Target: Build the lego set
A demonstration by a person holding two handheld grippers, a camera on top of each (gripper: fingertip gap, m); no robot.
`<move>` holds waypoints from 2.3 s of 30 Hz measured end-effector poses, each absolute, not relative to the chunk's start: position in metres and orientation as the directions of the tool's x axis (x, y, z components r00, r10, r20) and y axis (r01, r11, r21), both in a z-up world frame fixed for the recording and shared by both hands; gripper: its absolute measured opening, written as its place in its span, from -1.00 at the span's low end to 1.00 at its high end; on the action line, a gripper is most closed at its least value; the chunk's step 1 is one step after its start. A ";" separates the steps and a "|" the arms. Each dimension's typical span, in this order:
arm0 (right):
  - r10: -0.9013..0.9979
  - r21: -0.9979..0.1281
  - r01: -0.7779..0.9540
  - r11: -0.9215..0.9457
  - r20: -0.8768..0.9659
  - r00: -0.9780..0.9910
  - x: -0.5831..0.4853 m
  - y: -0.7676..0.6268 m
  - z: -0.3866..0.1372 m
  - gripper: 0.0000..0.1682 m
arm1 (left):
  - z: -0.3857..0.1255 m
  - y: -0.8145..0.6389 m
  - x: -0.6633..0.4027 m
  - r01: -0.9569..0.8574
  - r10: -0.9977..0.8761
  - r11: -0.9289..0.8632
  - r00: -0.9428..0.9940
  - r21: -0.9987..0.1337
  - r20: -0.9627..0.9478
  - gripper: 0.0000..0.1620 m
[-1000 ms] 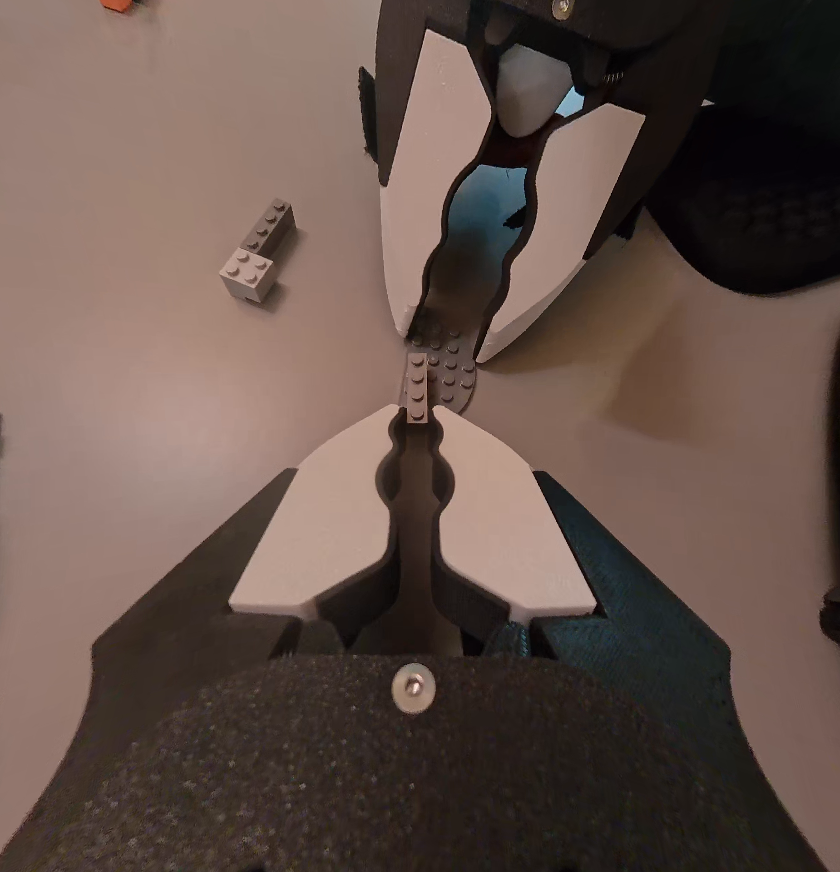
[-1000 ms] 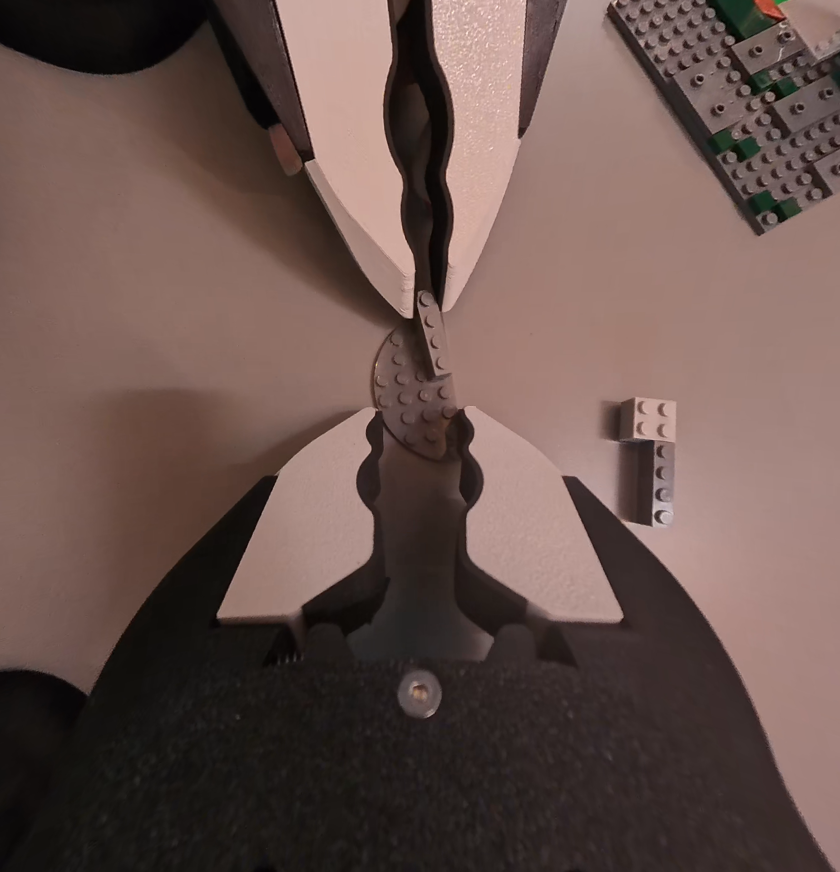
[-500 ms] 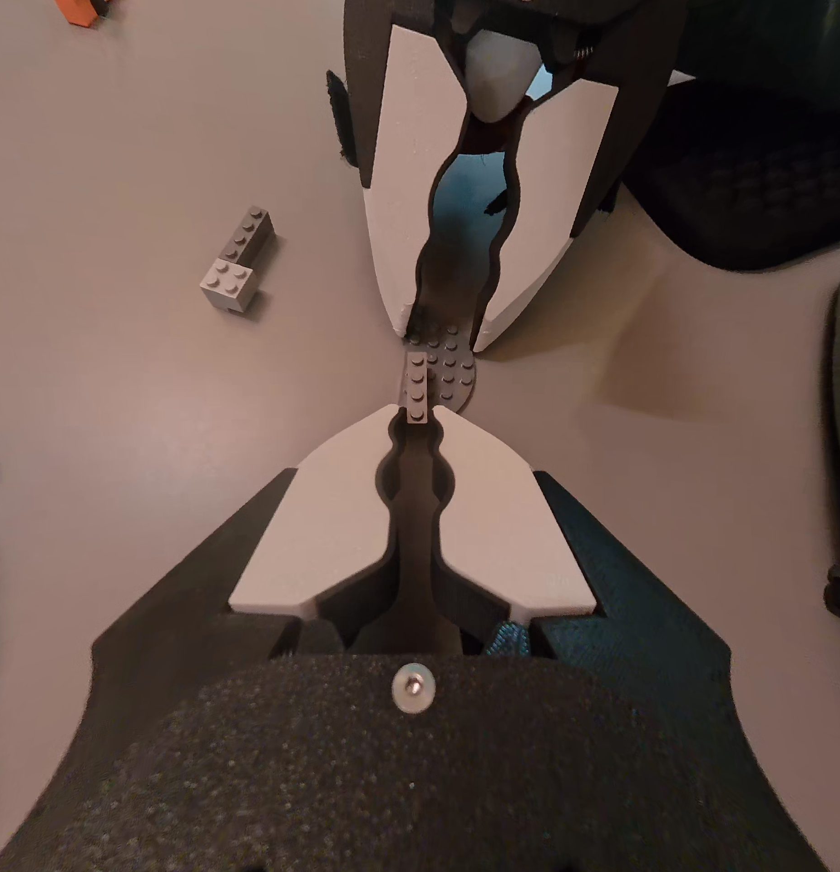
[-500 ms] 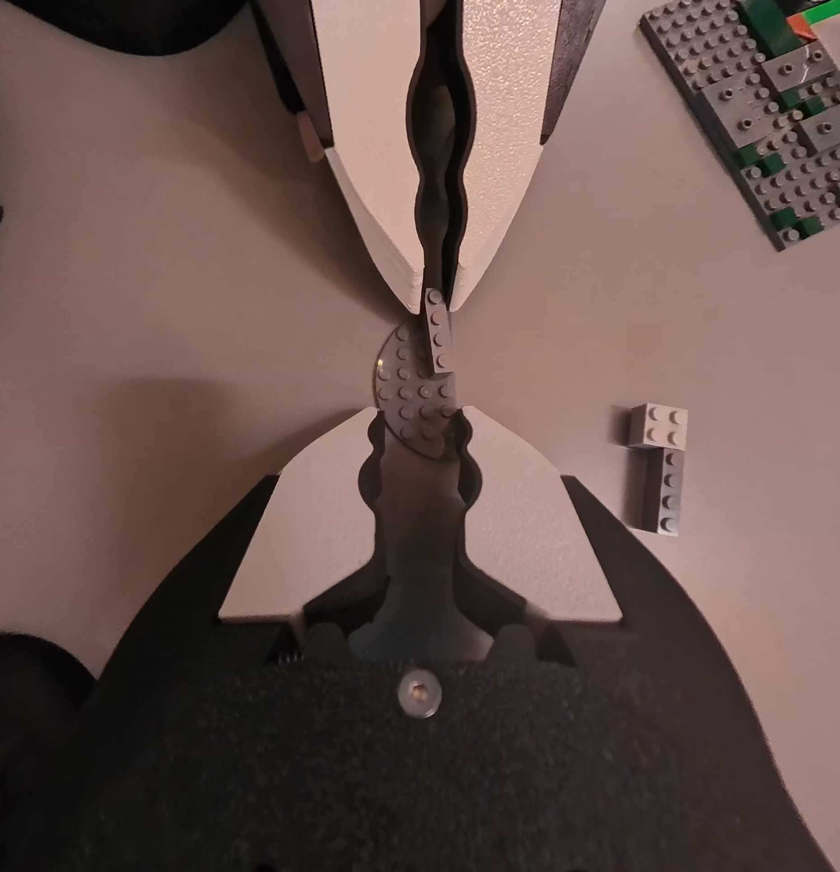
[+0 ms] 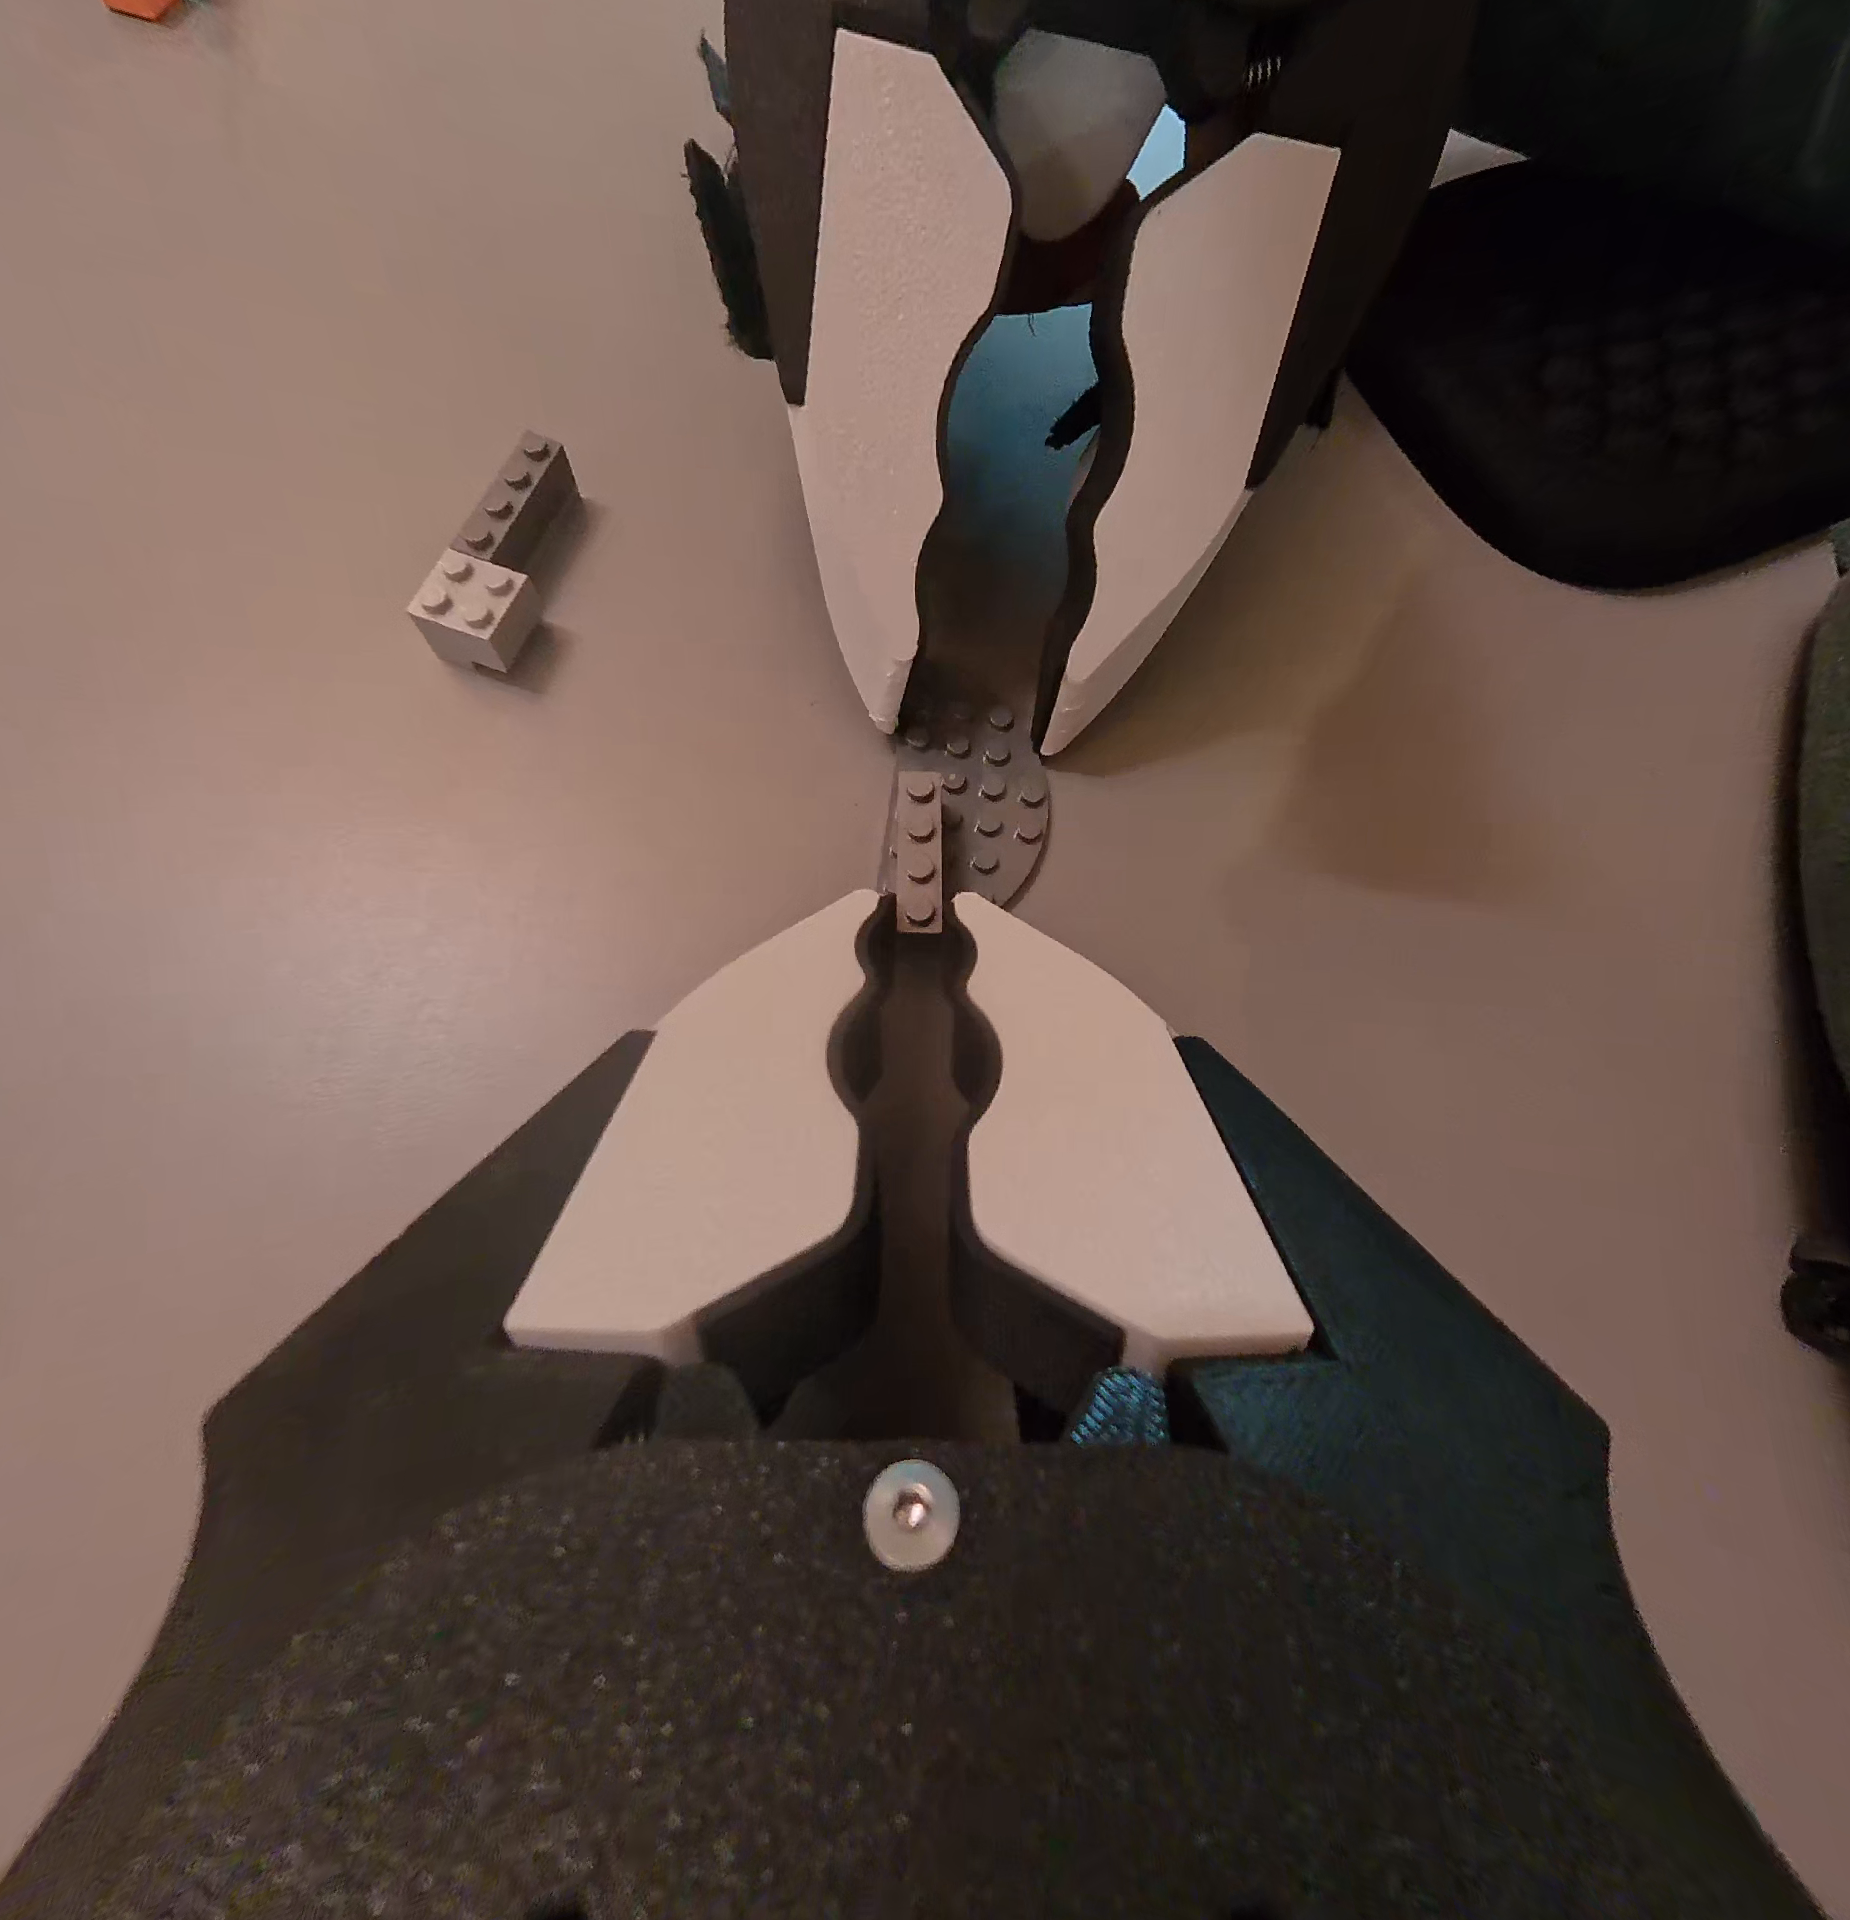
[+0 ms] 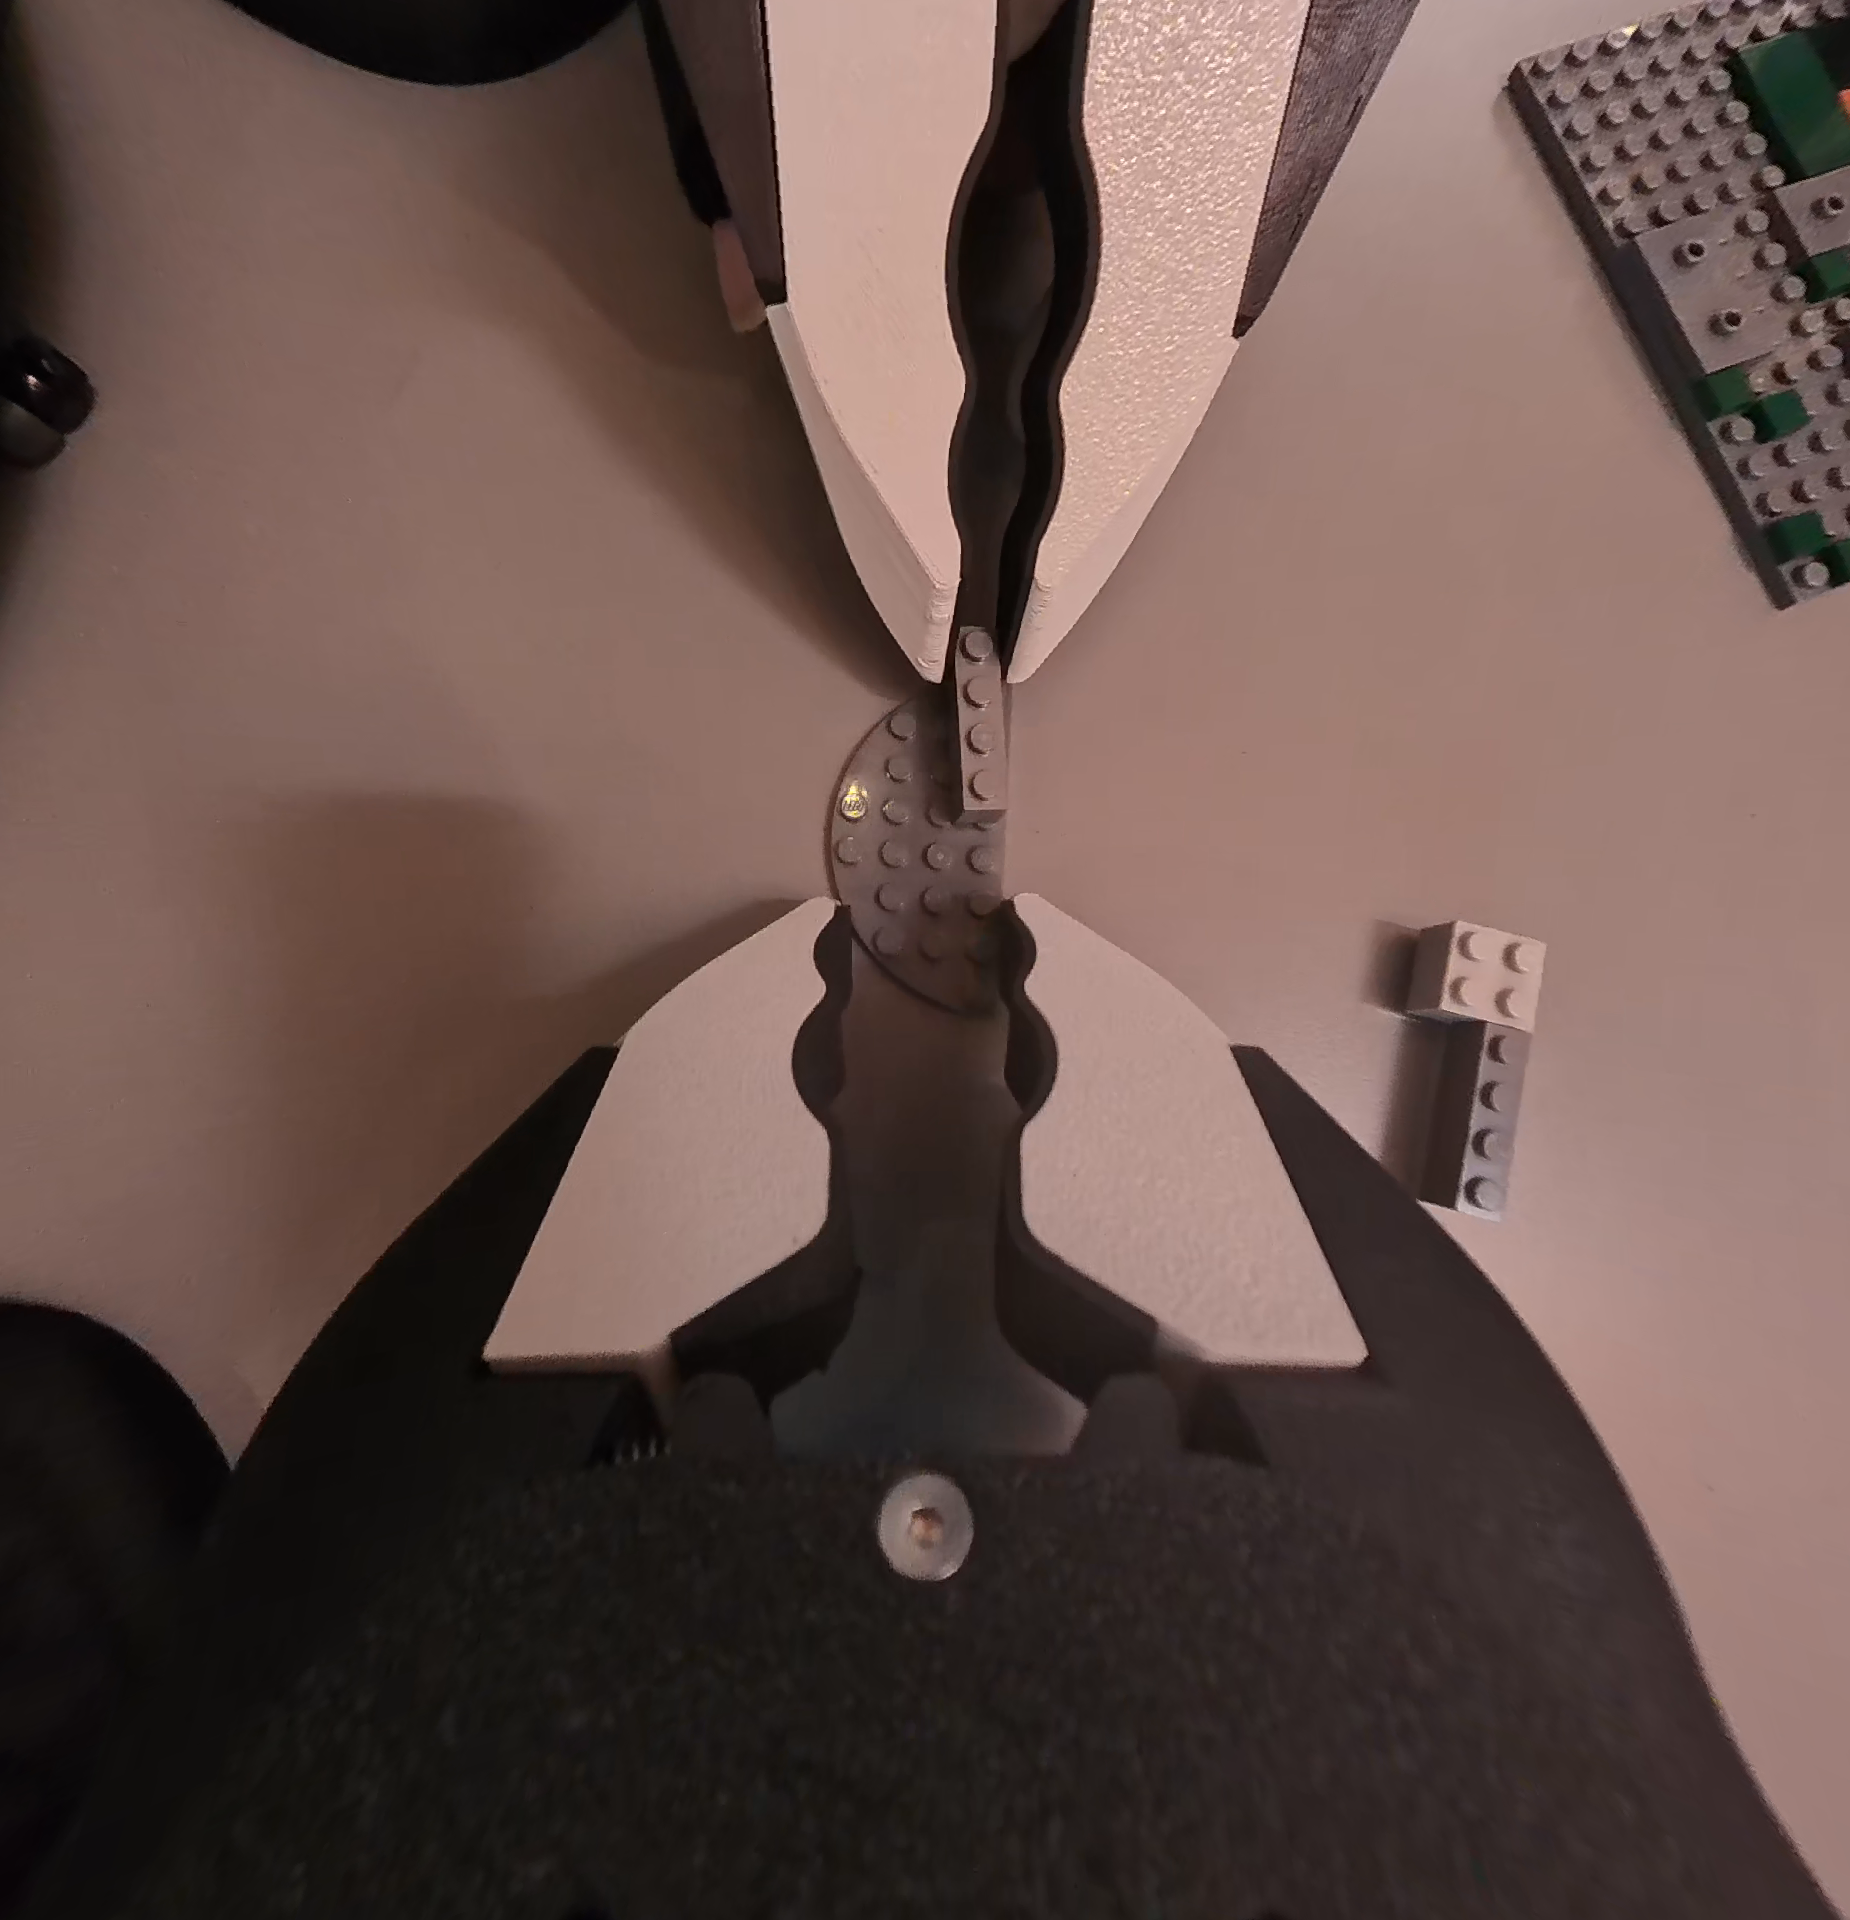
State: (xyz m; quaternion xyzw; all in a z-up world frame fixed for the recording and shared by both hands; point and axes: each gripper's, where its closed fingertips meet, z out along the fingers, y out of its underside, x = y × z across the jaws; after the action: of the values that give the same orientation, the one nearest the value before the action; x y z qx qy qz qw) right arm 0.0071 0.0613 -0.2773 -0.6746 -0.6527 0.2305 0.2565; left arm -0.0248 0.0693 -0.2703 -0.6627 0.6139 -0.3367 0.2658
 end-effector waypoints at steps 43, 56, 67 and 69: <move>0.998 -0.642 0.767 -0.005 0.041 0.041 0.005 0.059 -0.277 -0.68 | -0.271 0.068 -0.020 -0.661 -0.990 -0.128 0.046 -0.740 0.130 -0.90; 0.997 -0.688 0.725 -0.021 0.040 0.066 0.005 0.061 -0.270 -0.67 | -0.268 0.069 -0.020 -0.627 -0.990 -0.130 0.046 -0.768 0.131 -0.91; 0.949 -0.887 0.452 -0.098 0.053 0.310 0.024 0.102 -0.216 -0.68 | -0.253 0.071 -0.016 -0.536 -0.987 -0.161 0.065 -0.829 0.149 -0.53; 0.935 -0.899 0.425 -0.106 0.055 0.351 0.028 0.109 -0.211 -0.68 | -0.242 0.075 -0.015 -0.490 -0.987 -0.161 0.073 -0.857 0.144 -0.48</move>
State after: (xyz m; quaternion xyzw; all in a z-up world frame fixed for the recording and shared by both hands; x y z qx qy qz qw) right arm 0.0276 0.1088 -0.2109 -0.6877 -0.4944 0.2833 0.4498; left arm -0.0149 0.0748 -0.2422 -0.6575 0.5614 -0.3850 0.3229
